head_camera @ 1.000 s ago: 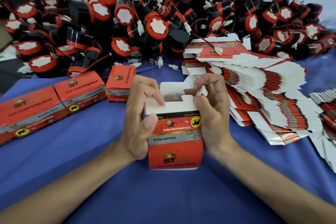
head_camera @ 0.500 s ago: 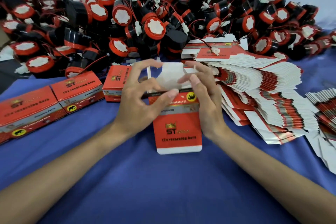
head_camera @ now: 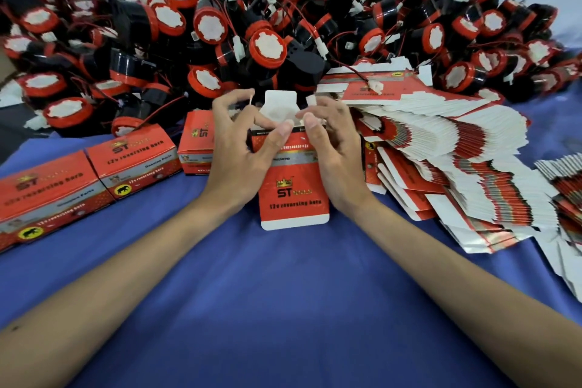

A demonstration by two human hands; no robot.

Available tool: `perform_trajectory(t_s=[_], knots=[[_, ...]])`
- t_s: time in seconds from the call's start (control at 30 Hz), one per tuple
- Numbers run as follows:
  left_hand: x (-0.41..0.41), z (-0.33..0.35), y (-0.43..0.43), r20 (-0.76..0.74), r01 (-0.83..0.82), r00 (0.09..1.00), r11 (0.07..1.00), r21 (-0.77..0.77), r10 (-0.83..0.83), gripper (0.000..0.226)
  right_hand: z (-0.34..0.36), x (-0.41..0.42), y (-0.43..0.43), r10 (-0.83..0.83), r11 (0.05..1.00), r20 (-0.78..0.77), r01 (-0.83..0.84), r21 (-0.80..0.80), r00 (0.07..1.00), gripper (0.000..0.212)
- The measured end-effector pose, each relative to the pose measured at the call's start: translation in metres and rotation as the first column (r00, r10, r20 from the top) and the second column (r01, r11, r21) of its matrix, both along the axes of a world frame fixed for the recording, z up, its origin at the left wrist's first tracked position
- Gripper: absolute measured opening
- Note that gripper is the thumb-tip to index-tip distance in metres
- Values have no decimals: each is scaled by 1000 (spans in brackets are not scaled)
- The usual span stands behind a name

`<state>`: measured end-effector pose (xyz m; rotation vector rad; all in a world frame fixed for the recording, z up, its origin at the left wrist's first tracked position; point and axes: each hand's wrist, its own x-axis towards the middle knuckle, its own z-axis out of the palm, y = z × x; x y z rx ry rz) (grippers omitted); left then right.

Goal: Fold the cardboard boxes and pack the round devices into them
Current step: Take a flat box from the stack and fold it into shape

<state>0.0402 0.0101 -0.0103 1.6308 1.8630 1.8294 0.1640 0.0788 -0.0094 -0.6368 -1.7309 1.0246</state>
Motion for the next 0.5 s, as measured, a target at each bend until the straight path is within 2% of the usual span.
perform_trajectory(t_s=[0.13, 0.3, 0.43, 0.5], knots=[[1, -2, 0, -13, -20, 1000, 1000, 19, 21, 18, 1, -1, -3, 32, 999, -59, -31, 9, 998, 18], [1, -1, -2, -40, -12, 999, 991, 136, 18, 18, 4, 0, -7, 54, 996, -99, -62, -70, 994, 43], [2, -1, -2, -17, 79, 997, 987, 142, -77, 28, 2, 3, -10, 40, 999, -188, -37, 15, 981, 36], [0, -1, -2, 16, 113, 993, 989, 94, -115, 33, 1, 4, -11, 39, 999, -191, -36, 19, 981, 31]])
